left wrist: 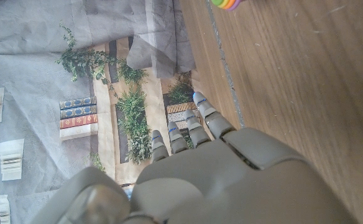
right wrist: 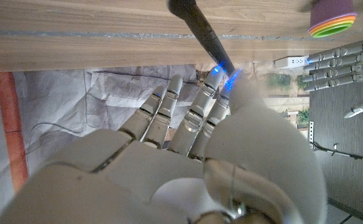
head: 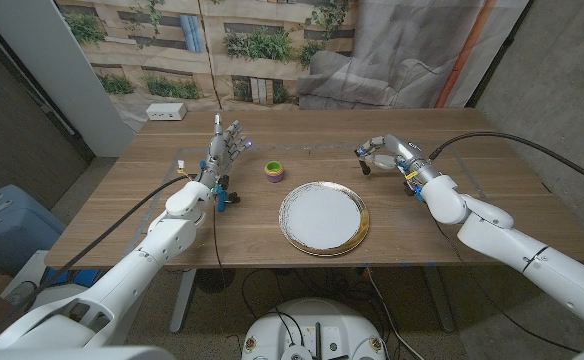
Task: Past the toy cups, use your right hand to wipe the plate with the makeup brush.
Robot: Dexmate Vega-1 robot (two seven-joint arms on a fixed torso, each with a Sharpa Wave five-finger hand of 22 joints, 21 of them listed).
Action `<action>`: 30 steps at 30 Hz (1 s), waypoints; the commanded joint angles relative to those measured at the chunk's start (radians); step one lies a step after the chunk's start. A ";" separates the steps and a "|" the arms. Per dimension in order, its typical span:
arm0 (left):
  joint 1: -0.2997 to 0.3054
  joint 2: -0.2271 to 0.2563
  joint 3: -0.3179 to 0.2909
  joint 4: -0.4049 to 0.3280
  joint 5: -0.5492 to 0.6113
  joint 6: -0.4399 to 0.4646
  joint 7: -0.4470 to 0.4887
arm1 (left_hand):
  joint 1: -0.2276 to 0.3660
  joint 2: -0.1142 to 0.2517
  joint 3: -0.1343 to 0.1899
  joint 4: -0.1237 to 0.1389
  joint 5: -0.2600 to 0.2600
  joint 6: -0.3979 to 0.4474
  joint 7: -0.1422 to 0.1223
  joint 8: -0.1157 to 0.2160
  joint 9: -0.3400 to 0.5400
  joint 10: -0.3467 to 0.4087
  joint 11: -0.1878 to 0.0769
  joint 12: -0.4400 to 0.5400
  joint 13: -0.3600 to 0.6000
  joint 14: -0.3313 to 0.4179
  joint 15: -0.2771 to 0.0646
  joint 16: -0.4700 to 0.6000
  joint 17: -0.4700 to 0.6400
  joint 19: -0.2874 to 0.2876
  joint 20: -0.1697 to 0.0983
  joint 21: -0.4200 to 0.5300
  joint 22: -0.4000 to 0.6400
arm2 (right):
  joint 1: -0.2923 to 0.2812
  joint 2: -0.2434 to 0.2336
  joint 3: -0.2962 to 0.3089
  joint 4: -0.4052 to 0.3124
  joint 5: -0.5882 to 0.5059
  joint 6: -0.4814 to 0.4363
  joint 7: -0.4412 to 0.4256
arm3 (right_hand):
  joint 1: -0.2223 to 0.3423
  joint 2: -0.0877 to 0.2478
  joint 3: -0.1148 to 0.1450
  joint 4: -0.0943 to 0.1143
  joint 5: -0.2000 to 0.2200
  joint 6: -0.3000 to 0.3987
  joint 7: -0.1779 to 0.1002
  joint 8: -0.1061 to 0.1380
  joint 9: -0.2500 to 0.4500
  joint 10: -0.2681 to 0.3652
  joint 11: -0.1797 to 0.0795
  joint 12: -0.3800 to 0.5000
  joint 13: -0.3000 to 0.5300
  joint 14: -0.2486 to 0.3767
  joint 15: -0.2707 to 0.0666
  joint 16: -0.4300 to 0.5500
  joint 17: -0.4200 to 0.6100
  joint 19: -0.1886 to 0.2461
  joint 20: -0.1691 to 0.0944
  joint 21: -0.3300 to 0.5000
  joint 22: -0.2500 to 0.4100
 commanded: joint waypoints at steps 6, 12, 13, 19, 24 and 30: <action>0.000 0.000 0.000 -0.001 0.000 0.000 0.000 | -0.001 0.014 -0.002 0.007 0.004 -0.003 -0.008 0.003 0.002 0.004 -0.008 0.007 0.003 0.007 -0.014 0.003 0.002 0.007 0.000 0.006 0.005 | -0.069 -0.097 0.009 -0.142 -0.153 -0.206 0.001 | 0.006 0.007 0.003 -0.005 0.003 0.013 0.000 0.008 0.009 0.011 -0.001 0.002 0.004 0.012 -0.157 -0.006 0.004 0.010 -0.022 0.004 0.004; 0.001 0.000 0.000 -0.001 0.000 0.000 0.000 | -0.001 0.014 -0.002 0.007 0.004 -0.003 -0.008 0.003 0.002 0.004 -0.008 0.007 0.003 0.008 -0.014 0.003 0.002 0.008 0.000 0.006 0.005 | -0.084 -0.122 0.004 -0.169 -0.201 -0.256 0.011 | 0.007 0.007 0.004 -0.005 0.003 0.013 0.000 0.008 0.010 0.013 -0.001 0.003 0.004 0.014 -0.158 -0.005 0.005 0.010 -0.023 0.004 0.004; 0.001 0.000 0.000 -0.001 0.000 0.000 0.001 | -0.001 0.014 -0.002 0.007 0.004 -0.003 -0.008 0.003 0.002 0.004 -0.008 0.007 0.003 0.008 -0.014 0.003 0.002 0.008 -0.001 0.007 0.005 | -0.087 -0.124 0.004 -0.172 -0.207 -0.264 0.011 | 0.007 0.007 0.004 -0.005 0.004 0.013 0.000 0.008 0.010 0.013 -0.001 0.003 0.004 0.014 -0.158 -0.006 0.005 0.011 -0.023 0.004 0.004; 0.001 0.001 0.000 -0.002 0.000 0.001 0.001 | -0.001 0.014 -0.002 0.007 0.004 -0.003 -0.008 0.003 0.002 0.003 -0.008 0.007 0.003 0.007 -0.014 0.003 0.002 0.007 -0.001 0.006 0.005 | -0.082 -0.144 -0.016 -0.186 -0.263 -0.300 0.044 | 0.009 0.006 0.005 -0.006 0.004 0.014 0.000 0.010 0.013 0.014 -0.001 0.003 0.004 0.015 -0.159 -0.007 0.004 0.012 -0.023 0.004 0.004; 0.001 0.001 0.000 -0.002 0.000 0.001 0.001 | -0.001 0.014 -0.002 0.007 0.004 -0.003 -0.008 0.003 0.002 0.004 -0.006 0.008 0.003 0.007 -0.014 0.003 0.002 0.007 0.000 0.006 0.005 | -0.077 -0.155 -0.033 -0.198 -0.306 -0.328 0.077 | 0.008 0.006 0.006 -0.005 0.004 0.014 0.001 0.012 0.015 0.014 -0.001 0.002 0.003 0.017 -0.159 -0.007 0.004 0.013 -0.023 0.004 0.004; 0.001 0.000 0.000 -0.001 0.000 0.001 0.000 | -0.001 0.015 -0.002 0.007 0.004 -0.003 -0.008 0.004 0.002 0.004 -0.005 0.007 0.003 0.007 -0.014 0.003 0.002 0.007 0.000 0.006 0.005 | -0.086 -0.172 -0.035 -0.201 -0.326 -0.339 0.097 | 0.008 0.007 0.006 -0.005 0.004 0.015 0.001 0.013 0.017 0.015 -0.001 0.002 0.003 0.018 -0.159 -0.008 0.003 0.013 -0.024 0.004 0.003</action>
